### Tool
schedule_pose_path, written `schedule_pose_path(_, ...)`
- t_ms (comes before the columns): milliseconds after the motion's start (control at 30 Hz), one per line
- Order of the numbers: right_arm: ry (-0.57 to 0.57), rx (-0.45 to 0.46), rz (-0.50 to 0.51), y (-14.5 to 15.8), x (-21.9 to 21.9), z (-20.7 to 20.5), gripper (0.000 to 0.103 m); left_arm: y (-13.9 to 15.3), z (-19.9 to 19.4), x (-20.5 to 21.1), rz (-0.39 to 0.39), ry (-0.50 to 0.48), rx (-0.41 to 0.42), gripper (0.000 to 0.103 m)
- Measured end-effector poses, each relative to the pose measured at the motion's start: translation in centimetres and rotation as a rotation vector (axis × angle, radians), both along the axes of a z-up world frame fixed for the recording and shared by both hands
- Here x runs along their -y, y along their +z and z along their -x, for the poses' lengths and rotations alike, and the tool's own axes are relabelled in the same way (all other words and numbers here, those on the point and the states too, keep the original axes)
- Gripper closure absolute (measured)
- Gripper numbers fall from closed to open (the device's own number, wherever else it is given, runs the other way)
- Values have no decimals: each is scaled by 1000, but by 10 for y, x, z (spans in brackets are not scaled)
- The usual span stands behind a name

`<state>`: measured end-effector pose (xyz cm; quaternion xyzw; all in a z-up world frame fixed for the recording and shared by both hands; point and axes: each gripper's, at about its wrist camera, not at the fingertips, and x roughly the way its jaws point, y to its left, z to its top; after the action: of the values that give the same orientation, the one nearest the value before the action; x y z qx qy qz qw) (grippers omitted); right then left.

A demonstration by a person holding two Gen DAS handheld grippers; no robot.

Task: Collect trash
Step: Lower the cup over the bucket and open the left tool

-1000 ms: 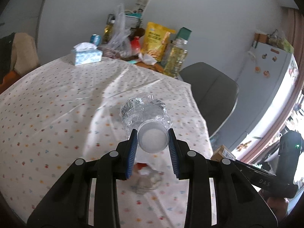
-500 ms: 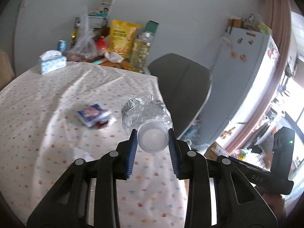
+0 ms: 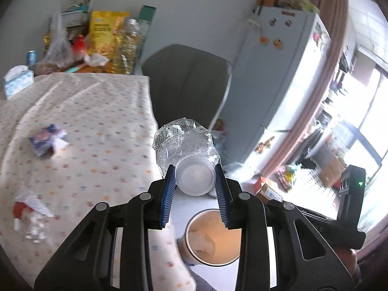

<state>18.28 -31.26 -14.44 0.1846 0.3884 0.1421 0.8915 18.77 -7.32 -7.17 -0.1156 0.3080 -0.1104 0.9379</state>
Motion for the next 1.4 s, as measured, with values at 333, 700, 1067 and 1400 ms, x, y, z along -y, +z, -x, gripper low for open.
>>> schedule_pose_path(333, -126, -54, -42, -34, 53, -11, 42, -21, -28, 57, -24, -100, -61, 71)
schedule_pose_path(700, -227, -51, -57, -33, 94, 13, 39, -42, -35, 110, -45, -216, -125, 71)
schedule_pose_path(1067, -314, -34, -55, -25, 129, 42, 39, -45, -34, 124, 26, -242, -143, 19)
schedule_pose_path(1400, -241, -16, -61, -14, 100, 40, 39, -4, -12, 60, 52, -111, -73, 9)
